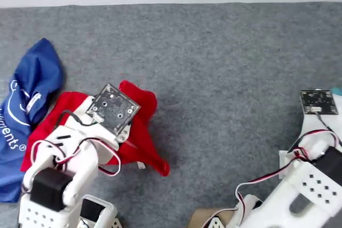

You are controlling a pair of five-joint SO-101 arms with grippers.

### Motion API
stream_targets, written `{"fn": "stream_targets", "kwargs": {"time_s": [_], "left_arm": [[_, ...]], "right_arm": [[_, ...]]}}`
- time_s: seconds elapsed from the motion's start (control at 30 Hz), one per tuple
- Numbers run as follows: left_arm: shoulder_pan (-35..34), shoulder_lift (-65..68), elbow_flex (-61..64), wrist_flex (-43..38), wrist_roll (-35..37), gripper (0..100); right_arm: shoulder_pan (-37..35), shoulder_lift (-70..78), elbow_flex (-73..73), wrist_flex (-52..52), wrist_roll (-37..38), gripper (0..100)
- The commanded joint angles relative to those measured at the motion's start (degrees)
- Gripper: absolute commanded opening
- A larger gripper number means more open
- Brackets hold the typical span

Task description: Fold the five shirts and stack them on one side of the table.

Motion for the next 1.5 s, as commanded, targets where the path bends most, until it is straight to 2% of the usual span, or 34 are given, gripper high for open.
{"fn": "stream_targets", "kwargs": {"time_s": [0.0, 0.4, 0.5, 0.67, 0.93, 1.1, 1.27, 1.37, 1.47], "left_arm": [[0.4, -0.5, 1.7, -0.2, 0.4, 6], [0.3, -0.5, 3.8, -1.0, 0.4, 8], [-3.0, -0.5, 3.0, -1.0, 1.4, 13], [-8.6, -0.5, 0.1, -0.6, 10.8, 20], [-17.9, -0.5, -1.3, 0.8, 11.1, 20], [-25.8, -0.5, -7.1, 10.0, 3.3, 20], [-41.1, -0.1, -8.9, 15.2, -5.7, 20], [-49.9, -0.1, -5.4, 15.2, -13.2, 20], [-56.7, -0.1, 2.0, 11.4, -19.8, 17]], "right_arm": [[0.4, -1.2, -0.2, 2.4, 0.9, 1.4], [0.4, -1.2, -0.2, 2.4, 0.9, 1.4], [0.4, -1.0, -0.2, 2.4, 0.9, 1.5], [0.4, -0.7, -0.2, 2.4, 0.9, 1.5], [0.3, -1.2, 4.3, 2.3, 0.9, 1.5], [0.3, -1.2, 4.4, 2.2, 0.9, 1.5], [0.3, -1.2, 4.4, 2.2, 0.9, 1.5], [0.0, -1.0, 4.4, 2.0, 0.9, 1.5], [-2.9, -0.9, 4.7, 2.1, 0.8, 1.5]]}}
